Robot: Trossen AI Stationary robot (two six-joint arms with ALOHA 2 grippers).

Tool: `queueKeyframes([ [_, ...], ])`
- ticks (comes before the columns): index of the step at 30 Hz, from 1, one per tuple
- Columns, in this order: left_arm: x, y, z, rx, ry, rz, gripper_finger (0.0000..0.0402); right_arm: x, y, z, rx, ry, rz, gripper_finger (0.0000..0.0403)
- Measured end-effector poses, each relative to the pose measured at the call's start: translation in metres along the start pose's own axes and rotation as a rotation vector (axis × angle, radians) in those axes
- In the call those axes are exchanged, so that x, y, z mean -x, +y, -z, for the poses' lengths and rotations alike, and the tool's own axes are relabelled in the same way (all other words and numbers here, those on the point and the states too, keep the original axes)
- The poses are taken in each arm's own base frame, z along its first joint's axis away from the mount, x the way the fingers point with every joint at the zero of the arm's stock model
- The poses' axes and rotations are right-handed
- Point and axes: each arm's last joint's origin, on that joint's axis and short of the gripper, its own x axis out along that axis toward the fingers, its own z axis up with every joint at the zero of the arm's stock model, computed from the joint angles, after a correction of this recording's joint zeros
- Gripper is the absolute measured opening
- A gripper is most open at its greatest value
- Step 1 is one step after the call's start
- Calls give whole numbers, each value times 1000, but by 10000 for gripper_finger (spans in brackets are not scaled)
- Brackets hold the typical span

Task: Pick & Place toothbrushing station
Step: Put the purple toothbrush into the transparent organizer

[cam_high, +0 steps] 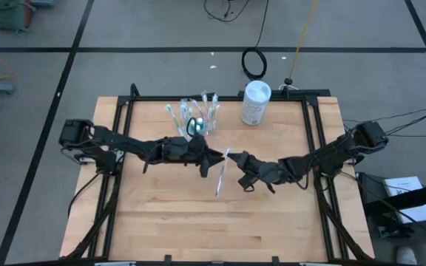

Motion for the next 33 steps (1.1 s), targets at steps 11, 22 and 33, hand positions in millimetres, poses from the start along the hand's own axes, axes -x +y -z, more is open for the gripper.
queueKeyframes([
  [11, -17, 20, 10, 19, 38, -28, 120, -9, 1, 10, 76, 22, -19, 0],
  [22, -17, 26, 4, 3, 43, 14, 120, -12, 2, 15, 69, 11, -24, 0],
  [33, -17, 31, 4, -15, 82, 18, 33, -17, 2, 19, 60, -17, -24, 0],
])
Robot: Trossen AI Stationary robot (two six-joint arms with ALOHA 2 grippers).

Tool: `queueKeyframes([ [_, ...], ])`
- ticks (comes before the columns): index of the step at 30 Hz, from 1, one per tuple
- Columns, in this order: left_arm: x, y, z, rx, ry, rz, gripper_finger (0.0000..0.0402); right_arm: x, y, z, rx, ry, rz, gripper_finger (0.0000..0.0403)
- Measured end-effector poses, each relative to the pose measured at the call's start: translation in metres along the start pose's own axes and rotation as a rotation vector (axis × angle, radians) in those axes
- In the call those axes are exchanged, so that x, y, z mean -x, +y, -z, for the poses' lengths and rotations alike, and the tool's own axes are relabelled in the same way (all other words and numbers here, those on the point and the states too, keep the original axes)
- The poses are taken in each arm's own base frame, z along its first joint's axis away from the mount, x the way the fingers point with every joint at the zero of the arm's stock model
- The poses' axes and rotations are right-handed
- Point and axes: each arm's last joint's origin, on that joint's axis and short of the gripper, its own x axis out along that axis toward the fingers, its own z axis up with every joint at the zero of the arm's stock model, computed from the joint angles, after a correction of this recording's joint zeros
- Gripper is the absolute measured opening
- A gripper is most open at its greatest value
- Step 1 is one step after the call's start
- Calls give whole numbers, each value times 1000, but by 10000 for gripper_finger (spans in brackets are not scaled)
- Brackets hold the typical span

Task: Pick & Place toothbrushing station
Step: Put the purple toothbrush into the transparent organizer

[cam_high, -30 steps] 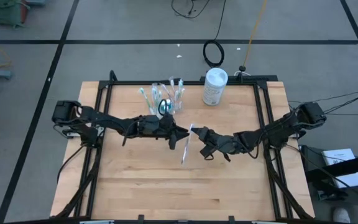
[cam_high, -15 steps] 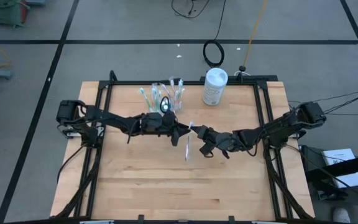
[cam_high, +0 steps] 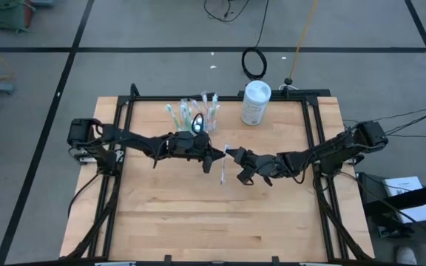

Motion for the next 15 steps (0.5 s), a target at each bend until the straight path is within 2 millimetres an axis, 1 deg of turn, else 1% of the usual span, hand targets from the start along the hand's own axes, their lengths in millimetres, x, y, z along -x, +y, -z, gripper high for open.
queueKeyframes([
  [3, 0, 3, -1, 2, 5, -11, 9, 0, 0, 0, 1, -2, -1, 2],
  [5, 0, 4, -1, 2, 6, -10, 9, 0, 0, 0, 1, -1, -2, 7],
  [9, 0, 4, -1, -5, 5, -11, 23, -1, 0, 1, -1, 1, -3, 20],
  [12, 0, 4, -1, -5, 6, -12, 13, -1, 0, 1, -32, 3, -3, 32],
  [15, 0, 4, -1, -5, 8, -13, 6, -1, 1, 1, -110, 3, -3, 44],
])
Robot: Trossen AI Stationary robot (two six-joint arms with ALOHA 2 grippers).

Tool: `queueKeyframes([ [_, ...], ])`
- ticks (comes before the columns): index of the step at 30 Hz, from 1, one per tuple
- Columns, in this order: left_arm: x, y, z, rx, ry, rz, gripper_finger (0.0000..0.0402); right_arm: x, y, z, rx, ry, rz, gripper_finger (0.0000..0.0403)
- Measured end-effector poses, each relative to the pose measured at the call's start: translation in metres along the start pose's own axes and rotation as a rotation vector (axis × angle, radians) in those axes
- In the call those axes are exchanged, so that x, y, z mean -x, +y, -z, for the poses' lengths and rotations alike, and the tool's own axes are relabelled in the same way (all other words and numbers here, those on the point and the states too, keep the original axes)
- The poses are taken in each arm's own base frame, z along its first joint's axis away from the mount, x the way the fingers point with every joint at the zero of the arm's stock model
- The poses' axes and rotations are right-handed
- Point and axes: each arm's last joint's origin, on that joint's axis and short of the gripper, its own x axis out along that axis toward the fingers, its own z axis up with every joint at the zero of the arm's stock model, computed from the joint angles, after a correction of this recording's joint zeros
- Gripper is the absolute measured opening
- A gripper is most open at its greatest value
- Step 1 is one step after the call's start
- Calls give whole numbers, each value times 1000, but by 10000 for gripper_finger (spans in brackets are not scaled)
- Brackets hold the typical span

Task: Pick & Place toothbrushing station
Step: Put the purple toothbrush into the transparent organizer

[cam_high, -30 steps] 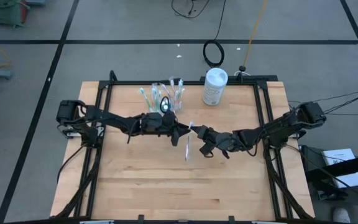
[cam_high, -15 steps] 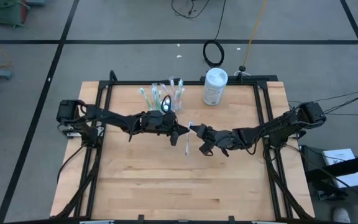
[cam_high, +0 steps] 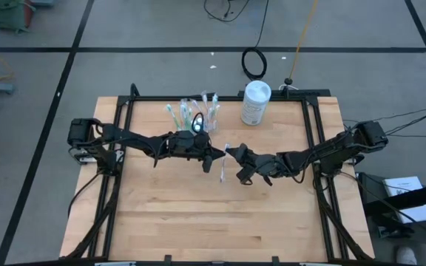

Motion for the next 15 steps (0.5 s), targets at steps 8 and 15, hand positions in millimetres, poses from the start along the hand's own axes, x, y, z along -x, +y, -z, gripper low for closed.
queueKeyframes([
  [8, 0, 7, -5, -30, -11, -17, 11, 4, 2, -3, -324, 54, 3, 59],
  [15, 2, 15, -10, -21, 2, 8, 20, 7, 8, -5, -417, 124, -22, 59],
])
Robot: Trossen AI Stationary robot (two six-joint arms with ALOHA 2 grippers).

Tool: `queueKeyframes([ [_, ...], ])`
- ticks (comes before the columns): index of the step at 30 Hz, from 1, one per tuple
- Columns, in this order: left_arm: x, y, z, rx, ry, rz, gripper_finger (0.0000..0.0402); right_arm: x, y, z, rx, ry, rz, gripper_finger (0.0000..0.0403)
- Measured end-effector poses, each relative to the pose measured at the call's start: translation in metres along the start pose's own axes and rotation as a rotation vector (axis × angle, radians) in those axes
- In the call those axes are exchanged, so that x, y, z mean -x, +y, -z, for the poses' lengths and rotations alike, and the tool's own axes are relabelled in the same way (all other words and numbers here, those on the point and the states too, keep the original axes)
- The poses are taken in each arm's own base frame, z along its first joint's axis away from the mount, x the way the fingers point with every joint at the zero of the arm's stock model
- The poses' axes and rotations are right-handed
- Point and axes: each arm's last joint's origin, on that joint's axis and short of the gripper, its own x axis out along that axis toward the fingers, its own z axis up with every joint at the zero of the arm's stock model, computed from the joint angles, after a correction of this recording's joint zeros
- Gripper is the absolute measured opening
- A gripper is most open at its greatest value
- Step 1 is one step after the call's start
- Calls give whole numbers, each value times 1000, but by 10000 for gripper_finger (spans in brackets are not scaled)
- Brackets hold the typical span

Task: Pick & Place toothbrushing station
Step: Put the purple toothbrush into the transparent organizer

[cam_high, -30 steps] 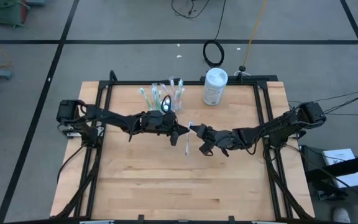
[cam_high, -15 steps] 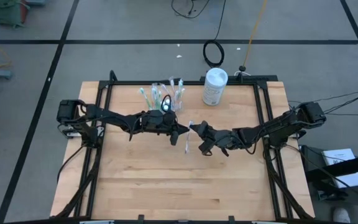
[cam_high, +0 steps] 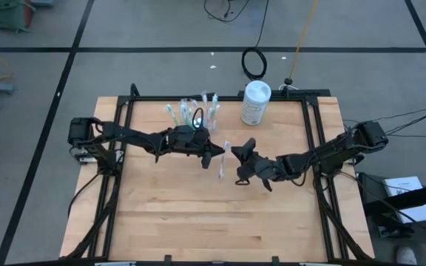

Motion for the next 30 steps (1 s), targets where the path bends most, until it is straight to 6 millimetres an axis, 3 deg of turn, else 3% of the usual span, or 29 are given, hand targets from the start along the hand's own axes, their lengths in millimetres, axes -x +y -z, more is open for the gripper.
queueKeyframes([
  [5, 9, 0, -13, -65, -22, 32, 8, 2, 6, 6, -165, 130, 24, 59],
  [10, 37, -13, -37, -201, -77, 23, 14, 3, 13, 16, -404, 187, -38, 59],
  [14, 67, -21, -55, -284, -143, -131, 8, 8, 12, 26, -571, 169, -224, 59],
  [19, 105, -27, -70, -421, -202, -382, 8, 29, -8, 39, -855, 168, -386, 59],
  [23, 123, -19, -69, -455, -207, -489, 5, 52, -19, 53, -1015, 63, -426, 59],
  [27, 138, 3, -61, -422, -265, -594, 7, 67, -10, 70, -1136, -169, -451, 59],
  [30, 143, 20, -48, -385, -332, -540, 4, 76, -4, 82, -1241, -394, -431, 59],
])
